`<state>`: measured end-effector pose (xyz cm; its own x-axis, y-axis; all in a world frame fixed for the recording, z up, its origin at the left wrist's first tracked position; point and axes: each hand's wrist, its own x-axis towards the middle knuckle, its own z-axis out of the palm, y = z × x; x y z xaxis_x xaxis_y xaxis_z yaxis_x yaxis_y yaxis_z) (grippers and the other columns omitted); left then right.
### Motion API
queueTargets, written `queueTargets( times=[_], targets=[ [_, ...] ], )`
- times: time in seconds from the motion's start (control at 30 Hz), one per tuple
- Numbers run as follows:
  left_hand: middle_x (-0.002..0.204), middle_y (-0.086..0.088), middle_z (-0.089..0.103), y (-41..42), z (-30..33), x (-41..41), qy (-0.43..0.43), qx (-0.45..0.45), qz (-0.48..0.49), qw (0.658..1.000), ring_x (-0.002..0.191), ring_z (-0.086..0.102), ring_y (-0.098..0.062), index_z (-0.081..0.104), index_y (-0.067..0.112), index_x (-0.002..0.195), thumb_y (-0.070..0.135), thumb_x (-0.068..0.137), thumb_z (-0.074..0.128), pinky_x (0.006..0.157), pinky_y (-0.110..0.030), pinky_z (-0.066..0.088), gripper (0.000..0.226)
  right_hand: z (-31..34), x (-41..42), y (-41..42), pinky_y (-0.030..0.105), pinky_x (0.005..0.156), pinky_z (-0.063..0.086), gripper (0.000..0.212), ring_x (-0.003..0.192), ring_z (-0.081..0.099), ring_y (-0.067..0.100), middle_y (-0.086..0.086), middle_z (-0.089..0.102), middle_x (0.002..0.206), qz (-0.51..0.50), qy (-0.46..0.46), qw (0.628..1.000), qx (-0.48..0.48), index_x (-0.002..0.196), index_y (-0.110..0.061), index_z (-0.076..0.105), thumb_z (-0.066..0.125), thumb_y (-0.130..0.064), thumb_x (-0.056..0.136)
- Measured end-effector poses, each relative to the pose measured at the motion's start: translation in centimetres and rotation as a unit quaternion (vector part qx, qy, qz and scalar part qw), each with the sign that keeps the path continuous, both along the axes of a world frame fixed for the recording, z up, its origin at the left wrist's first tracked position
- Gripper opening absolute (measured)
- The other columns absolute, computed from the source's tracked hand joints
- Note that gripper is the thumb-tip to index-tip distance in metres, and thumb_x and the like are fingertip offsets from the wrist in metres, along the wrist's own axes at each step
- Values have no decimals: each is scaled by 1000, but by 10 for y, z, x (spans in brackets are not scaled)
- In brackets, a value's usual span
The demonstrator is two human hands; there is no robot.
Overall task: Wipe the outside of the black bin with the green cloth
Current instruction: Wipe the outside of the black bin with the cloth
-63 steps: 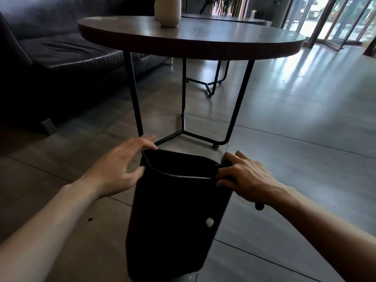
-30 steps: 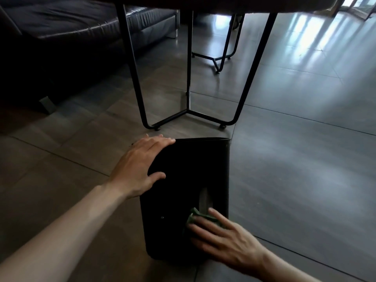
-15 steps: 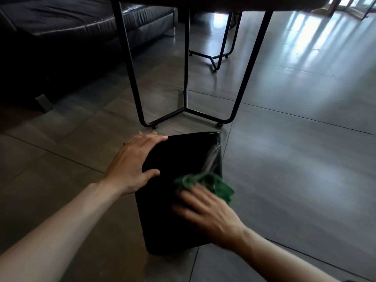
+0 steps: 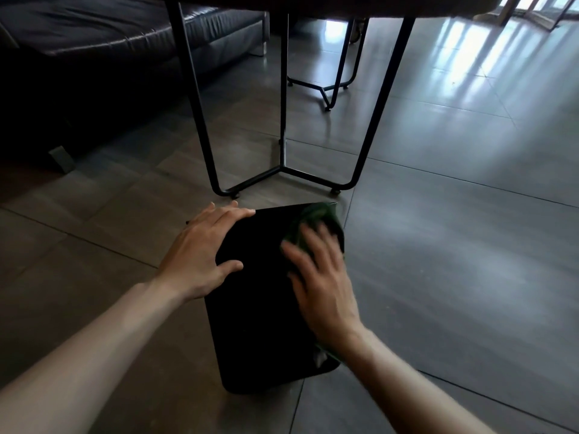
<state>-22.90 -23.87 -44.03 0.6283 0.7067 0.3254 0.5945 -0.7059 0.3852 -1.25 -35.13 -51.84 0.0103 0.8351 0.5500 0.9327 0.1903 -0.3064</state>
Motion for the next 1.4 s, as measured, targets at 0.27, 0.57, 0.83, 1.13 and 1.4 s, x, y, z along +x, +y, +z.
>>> queueTargets(
  times=[0.27, 0.57, 0.83, 1.13, 1.4],
  targets=[
    [150, 4, 49, -4, 0, 4, -3, 7, -28, 1000, 140, 23, 9, 43, 35, 145, 18, 65, 92, 123, -15, 0, 96, -27, 22, -40, 43, 111, 47, 49, 133, 54, 31, 8, 53, 152, 236, -284, 929, -18, 148, -31, 53, 54, -24, 100],
    [152, 7, 48, -4, 0, 5, 1, -8, -11, 1000, 143, 28, 3, 40, 41, 145, 19, 65, 92, 123, -15, 1, 98, -14, -22, -11, 55, 123, 36, 62, 162, 14, 29, 7, 28, 171, -65, 94, 993, 19, 154, -33, 46, 66, -19, 97],
    [149, 10, 48, -6, -4, 3, 0, 3, -29, 1000, 141, 15, 18, 39, 41, 146, 21, 65, 92, 124, -16, 1, 99, -26, 18, -36, 42, 107, 52, 59, 136, 53, 31, 10, 46, 159, 164, -218, 962, -10, 157, -36, 40, 55, -28, 101],
    [146, 11, 50, -4, -4, 3, -5, -3, -11, 1000, 146, 32, -1, 40, 38, 146, 20, 66, 91, 124, -17, 0, 97, -10, -26, -6, 60, 129, 17, 62, 163, 4, 31, 5, 17, 174, -54, 98, 994, 2, 160, -38, 35, 57, -38, 102],
    [148, 10, 49, -4, -4, 2, -8, 0, -20, 1000, 145, 27, 4, 40, 37, 146, 22, 67, 91, 125, -20, 1, 95, -44, 9, -49, 49, 123, 37, 64, 157, 26, 28, 11, 39, 166, 142, -225, 964, -19, 161, -42, 32, 54, -31, 101]
  ],
)
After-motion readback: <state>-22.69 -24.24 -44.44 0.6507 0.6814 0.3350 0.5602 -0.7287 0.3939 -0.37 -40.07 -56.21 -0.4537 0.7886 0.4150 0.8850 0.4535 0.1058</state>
